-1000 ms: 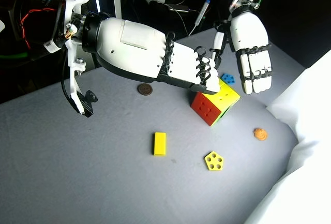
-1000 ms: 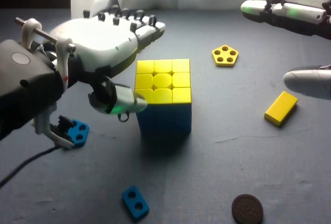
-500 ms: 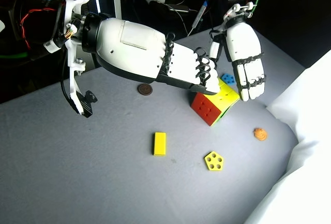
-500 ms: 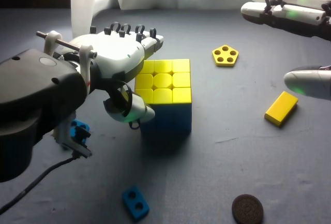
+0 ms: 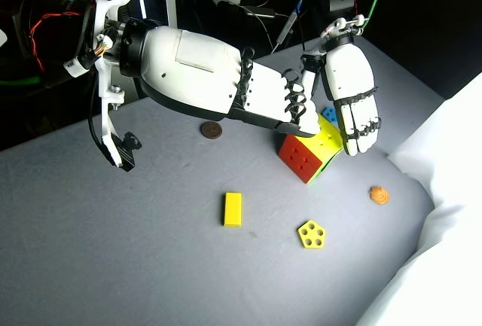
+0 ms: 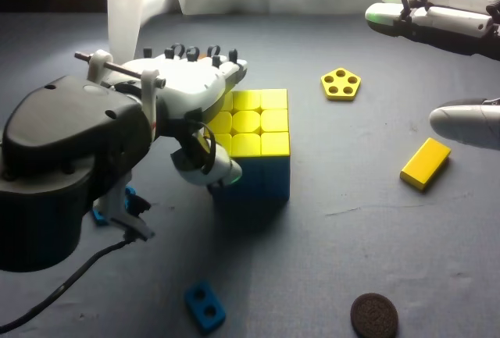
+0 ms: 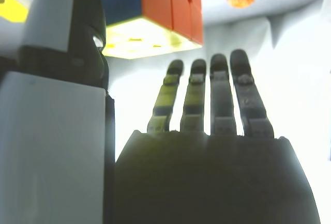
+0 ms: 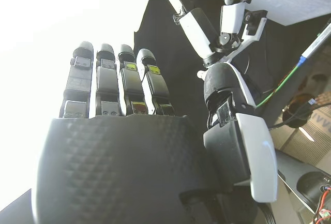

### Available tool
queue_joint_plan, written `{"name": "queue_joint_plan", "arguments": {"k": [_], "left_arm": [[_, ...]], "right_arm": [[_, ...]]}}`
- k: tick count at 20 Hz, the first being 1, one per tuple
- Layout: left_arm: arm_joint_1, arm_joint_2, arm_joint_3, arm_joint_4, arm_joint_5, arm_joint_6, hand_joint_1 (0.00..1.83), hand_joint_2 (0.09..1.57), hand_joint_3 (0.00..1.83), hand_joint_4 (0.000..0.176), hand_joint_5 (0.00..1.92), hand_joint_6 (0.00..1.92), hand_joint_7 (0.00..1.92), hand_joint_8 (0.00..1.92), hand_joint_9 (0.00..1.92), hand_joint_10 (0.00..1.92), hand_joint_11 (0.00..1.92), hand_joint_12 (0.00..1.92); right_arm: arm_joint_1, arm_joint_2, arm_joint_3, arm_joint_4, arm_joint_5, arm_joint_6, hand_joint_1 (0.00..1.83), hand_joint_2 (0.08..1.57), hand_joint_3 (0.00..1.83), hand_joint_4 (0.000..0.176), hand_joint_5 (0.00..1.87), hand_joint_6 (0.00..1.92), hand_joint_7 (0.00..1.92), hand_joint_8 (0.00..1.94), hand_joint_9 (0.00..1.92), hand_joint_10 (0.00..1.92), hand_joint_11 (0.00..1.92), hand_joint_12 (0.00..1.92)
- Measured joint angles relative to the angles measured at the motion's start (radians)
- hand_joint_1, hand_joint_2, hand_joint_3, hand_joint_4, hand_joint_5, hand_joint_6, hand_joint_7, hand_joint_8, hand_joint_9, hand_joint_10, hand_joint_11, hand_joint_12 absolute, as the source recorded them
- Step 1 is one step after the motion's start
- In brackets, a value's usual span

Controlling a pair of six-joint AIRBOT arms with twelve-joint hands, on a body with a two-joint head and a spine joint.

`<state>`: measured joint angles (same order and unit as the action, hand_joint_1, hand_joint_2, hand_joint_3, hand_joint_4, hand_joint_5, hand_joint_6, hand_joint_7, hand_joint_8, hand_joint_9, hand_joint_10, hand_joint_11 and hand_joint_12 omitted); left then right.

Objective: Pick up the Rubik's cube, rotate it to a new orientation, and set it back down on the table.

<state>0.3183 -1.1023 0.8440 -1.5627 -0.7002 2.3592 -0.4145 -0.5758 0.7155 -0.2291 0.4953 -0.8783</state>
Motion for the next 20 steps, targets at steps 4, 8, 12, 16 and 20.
{"name": "queue_joint_plan", "arguments": {"k": [4, 8, 12, 16, 20], "left_arm": [[-0.004, -0.031, 0.019, -0.003, 0.003, 0.0, 0.84, 1.1, 0.0, 0.0, 0.0, 0.0, 0.0, 0.0, 0.03, 0.0, 0.0, 0.24], [-0.002, -0.049, 0.03, -0.006, 0.0, 0.001, 0.86, 1.08, 0.0, 0.0, 0.0, 0.0, 0.01, 0.0, 0.07, 0.01, 0.0, 0.29], [0.015, -0.058, 0.046, -0.01, 0.002, 0.0, 0.82, 1.12, 0.01, 0.0, 0.0, 0.0, 0.0, 0.0, 0.02, 0.0, 0.0, 0.2], [0.021, -0.071, 0.07, -0.018, 0.005, 0.0, 0.83, 1.11, 0.0, 0.0, 0.0, 0.0, 0.0, 0.0, 0.03, 0.0, 0.0, 0.16], [0.032, -0.081, 0.085, -0.015, 0.007, -0.009, 0.81, 1.11, 0.0, 0.0, 0.0, 0.0, 0.0, 0.0, 0.03, 0.0, 0.0, 0.13]], "right_arm": [[0.0, 0.0, 0.0, 0.0, -0.001, -0.002, 0.0, 1.38, 0.01, 0.0, 0.03, 0.01, 0.02, 0.0, 0.01, 0.0, 0.0, 0.0], [0.0, 0.0, 0.0, 0.0, -0.001, -0.002, 0.0, 1.39, 0.01, 0.0, 0.02, 0.0, 0.02, 0.0, 0.01, 0.0, 0.0, 0.0], [0.0, 0.0, 0.0, 0.0, -0.002, -0.002, 0.0, 1.38, 0.01, 0.0, 0.03, 0.01, 0.04, 0.01, 0.02, 0.01, 0.0, 0.0], [0.0, 0.0, 0.0, 0.0, -0.002, -0.002, 0.0, 1.38, 0.01, 0.0, 0.04, 0.01, 0.04, 0.01, 0.02, 0.01, 0.0, 0.0], [-0.002, 0.0, 0.0, 0.0, -0.003, -0.003, 0.0, 1.39, 0.01, 0.0, 0.04, 0.01, 0.04, 0.01, 0.02, 0.01, 0.0, 0.0]]}}
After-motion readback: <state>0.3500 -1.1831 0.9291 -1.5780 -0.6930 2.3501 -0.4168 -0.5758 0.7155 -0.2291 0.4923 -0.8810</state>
